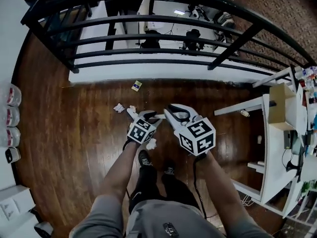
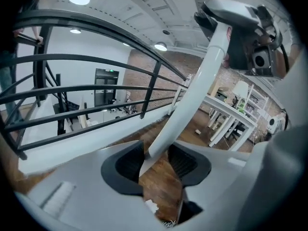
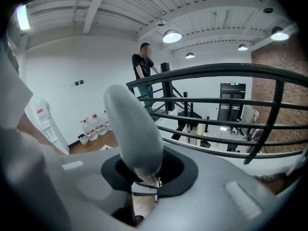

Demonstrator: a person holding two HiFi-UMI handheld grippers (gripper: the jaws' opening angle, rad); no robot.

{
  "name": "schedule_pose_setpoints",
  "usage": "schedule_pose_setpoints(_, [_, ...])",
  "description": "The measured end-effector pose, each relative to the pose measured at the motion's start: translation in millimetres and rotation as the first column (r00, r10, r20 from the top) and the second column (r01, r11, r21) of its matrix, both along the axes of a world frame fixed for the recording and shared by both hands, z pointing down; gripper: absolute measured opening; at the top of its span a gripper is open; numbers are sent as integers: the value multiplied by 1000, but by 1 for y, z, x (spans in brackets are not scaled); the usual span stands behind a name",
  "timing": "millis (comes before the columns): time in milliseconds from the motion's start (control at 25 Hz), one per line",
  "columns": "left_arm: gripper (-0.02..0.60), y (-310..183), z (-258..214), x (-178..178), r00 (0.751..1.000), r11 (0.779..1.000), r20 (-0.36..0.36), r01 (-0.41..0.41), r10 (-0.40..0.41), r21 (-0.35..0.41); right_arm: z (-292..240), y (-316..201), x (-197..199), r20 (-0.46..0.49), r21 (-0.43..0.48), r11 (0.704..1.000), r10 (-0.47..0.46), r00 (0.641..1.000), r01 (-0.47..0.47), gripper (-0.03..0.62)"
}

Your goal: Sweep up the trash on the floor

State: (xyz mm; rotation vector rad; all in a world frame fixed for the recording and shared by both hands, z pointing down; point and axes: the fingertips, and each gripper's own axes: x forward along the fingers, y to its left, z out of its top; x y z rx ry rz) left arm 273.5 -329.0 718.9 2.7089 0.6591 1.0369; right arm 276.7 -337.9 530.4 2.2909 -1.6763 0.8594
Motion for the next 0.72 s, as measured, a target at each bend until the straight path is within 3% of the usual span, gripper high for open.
schedule_pose_setpoints(240, [147, 46, -28, 2, 983, 983, -28, -181, 182, 39, -32, 47, 3, -13, 82, 990, 120, 993, -119, 63])
schedule_pose_setpoints(400, [146, 114, -43, -19, 957, 958, -61, -280, 284, 64, -49, 120, -23, -43, 133, 973, 196, 980, -189, 63])
schedule_pose_setpoints(520, [146, 160, -57, -39, 913, 914, -84, -392, 400, 104, -63, 172, -48, -44, 182, 938, 309, 950, -296, 64])
schedule_pose_setpoints(720, [146, 235, -94, -57, 832, 836, -82, -543, 549, 82, -100, 245, -61, -32, 200, 881, 443, 896, -429, 64])
